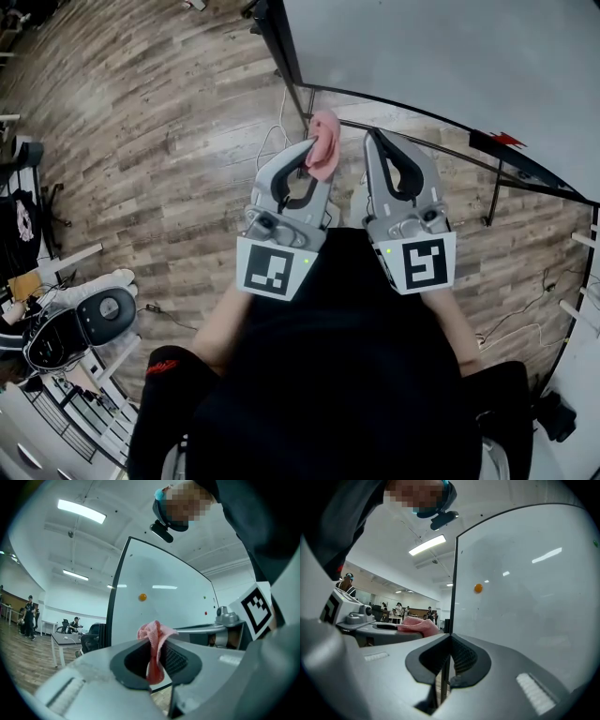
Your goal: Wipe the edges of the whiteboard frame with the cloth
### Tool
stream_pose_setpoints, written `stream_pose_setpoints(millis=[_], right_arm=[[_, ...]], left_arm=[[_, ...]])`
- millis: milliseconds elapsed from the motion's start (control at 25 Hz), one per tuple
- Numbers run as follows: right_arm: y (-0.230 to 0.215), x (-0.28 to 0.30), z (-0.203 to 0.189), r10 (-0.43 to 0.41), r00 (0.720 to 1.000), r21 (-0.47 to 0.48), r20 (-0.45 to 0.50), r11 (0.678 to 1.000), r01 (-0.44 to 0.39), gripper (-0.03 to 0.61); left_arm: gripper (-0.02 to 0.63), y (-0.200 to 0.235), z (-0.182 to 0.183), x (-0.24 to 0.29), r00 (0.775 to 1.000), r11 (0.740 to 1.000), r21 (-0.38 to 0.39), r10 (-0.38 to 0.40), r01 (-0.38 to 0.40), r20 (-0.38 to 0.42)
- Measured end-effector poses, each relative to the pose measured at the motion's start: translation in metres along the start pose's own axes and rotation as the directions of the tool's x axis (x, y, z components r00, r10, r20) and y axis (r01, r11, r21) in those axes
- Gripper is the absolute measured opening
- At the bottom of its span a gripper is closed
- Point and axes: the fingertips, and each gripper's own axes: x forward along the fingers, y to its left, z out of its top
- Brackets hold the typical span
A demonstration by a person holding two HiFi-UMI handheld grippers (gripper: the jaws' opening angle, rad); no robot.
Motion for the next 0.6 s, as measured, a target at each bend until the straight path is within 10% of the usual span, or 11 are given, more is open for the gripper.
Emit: stream_pose_setpoints(millis=[600], right_arm=[[0.0065,-0.0039,-0.0056,0.011,1.000,0.014,-0.008,1.000,-0.011,0.000]], left_arm=[[0.048,-0.0044,-0.0020,0.0012,1.000,1.000,0.021,-0.011,0.011,0.008]])
